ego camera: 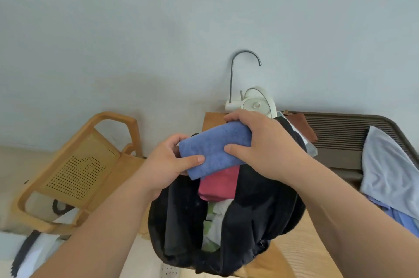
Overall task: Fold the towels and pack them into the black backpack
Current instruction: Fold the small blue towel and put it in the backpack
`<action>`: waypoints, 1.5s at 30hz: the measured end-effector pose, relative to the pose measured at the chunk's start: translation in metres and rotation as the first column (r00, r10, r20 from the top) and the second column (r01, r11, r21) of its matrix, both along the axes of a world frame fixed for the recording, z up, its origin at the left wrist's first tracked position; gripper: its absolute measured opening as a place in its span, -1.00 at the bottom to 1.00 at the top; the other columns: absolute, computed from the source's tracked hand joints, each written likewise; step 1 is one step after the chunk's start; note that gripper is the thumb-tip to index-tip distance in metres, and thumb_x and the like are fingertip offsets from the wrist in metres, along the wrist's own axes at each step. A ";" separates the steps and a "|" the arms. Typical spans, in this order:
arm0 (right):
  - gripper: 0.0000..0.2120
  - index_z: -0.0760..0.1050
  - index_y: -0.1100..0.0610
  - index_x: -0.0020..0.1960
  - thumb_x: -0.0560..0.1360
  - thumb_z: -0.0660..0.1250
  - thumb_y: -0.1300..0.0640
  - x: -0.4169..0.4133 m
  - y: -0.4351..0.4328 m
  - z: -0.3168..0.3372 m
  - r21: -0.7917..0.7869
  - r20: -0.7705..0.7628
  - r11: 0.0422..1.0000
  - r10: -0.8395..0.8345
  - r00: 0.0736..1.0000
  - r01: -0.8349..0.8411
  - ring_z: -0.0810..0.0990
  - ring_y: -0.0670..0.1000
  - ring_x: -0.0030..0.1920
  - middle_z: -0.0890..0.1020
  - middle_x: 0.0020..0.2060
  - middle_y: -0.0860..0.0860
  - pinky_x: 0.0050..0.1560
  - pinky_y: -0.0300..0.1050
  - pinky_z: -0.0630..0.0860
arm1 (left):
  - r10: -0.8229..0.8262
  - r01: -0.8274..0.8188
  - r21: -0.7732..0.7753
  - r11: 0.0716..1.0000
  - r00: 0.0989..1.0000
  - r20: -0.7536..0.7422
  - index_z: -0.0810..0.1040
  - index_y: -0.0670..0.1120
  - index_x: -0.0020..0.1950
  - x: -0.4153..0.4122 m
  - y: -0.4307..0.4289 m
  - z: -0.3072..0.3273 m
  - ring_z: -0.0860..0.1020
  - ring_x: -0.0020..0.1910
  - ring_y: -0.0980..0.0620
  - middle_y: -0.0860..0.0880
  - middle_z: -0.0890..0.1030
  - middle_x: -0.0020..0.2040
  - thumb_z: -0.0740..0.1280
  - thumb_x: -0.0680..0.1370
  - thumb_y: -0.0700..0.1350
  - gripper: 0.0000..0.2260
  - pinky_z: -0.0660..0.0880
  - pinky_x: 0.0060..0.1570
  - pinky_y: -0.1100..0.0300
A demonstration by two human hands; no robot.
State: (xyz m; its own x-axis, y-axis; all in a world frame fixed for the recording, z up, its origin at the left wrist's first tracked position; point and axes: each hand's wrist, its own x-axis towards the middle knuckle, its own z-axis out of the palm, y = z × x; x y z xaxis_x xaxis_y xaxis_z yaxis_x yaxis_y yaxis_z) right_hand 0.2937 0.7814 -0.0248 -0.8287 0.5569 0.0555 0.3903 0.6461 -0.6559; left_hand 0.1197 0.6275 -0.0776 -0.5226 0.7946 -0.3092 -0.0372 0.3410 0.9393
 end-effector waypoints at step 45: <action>-0.70 0.33 0.23 0.32 0.60 0.15 0.27 -0.097 -0.153 -0.155 -0.565 0.463 -0.345 -0.885 -0.058 0.749 0.50 0.21 0.21 0.46 0.22 0.20 0.10 0.03 0.47 | -0.594 0.823 -0.511 0.250 -0.286 -0.751 0.61 0.12 0.12 -0.116 -0.015 -0.089 0.43 0.34 0.04 0.16 0.59 0.09 0.10 0.44 0.44 -0.46 0.18 0.48 -0.23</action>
State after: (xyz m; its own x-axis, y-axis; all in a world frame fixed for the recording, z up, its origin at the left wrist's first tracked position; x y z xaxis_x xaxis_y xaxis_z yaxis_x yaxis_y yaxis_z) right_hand 0.1964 0.6286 -0.1798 0.5021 0.5582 -0.6605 0.0286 -0.7741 -0.6324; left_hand 0.0032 0.6122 -0.1668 0.6514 0.7453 -0.1423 0.7526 -0.6108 0.2460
